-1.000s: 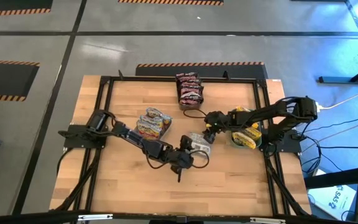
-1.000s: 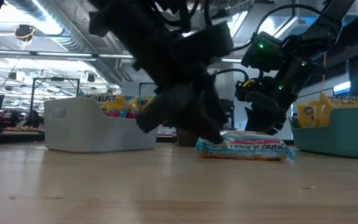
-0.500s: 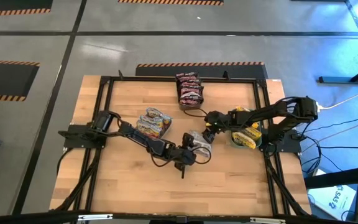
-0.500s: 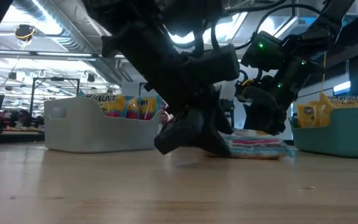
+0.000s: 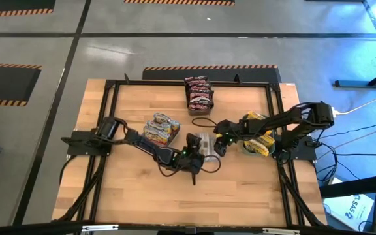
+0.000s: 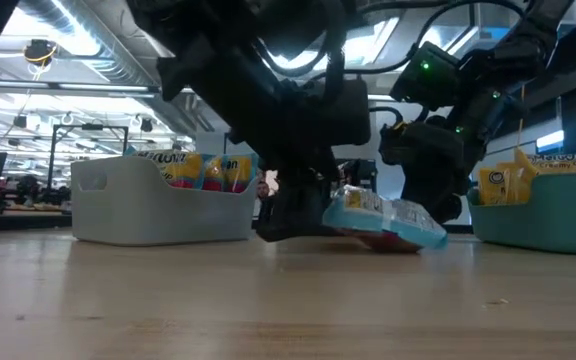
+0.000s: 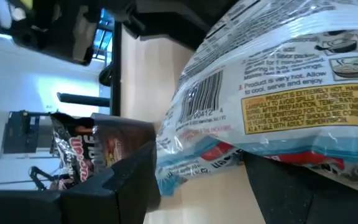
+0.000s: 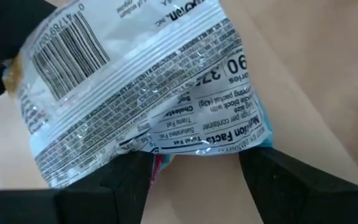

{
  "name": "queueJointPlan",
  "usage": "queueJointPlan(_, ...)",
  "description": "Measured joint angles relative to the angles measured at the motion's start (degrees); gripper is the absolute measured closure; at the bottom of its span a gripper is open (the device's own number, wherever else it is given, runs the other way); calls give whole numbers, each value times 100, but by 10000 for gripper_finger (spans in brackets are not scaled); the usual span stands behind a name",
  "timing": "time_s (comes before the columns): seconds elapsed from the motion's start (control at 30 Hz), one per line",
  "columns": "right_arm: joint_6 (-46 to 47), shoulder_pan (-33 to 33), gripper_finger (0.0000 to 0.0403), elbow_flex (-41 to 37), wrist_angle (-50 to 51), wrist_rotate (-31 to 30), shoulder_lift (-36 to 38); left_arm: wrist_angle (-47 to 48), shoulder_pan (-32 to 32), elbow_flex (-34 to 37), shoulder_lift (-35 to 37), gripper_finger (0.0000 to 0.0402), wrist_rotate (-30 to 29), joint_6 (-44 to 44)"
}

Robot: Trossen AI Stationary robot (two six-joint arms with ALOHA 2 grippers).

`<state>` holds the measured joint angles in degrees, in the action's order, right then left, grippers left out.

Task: Sort Maruchan noodles
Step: Put the blue noodle pack into the gray bin

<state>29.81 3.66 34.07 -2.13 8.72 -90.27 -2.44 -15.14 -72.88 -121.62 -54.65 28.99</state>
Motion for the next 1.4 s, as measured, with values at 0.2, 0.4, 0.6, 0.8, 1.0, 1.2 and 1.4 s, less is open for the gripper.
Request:
queueJointPlan(0.2, -91, -11, 166, -12, -237, 175, -18, 31, -254, 0, 2, 164, 54, 201)
queueJointPlan(0.4, -153, -52, 166, -25, -659, 1000, 40, 73, -497, 0, 331, 164, 200, 239)
queueJointPlan(0.6, -180, -37, 166, -7, -872, 1182, 148, -182, -438, -22, 1052, 164, 890, -144)
queueJointPlan(0.8, -187, -35, 166, 2, -937, 991, 120, -120, -173, -17, 1270, 164, 1677, -646)
queueJointPlan(1.0, -288, -33, 166, 3, -911, 930, 120, 263, -15, -10, 1213, 164, 1957, -1155)
queueJointPlan(1.2, -333, -51, 166, 8, -575, 886, 389, 863, -367, -13, 1492, 164, 2020, -1919)
queueJointPlan(1.4, -222, -422, 166, 8, -650, 985, 550, 1405, -595, -9, 1497, 164, 3513, -2949)
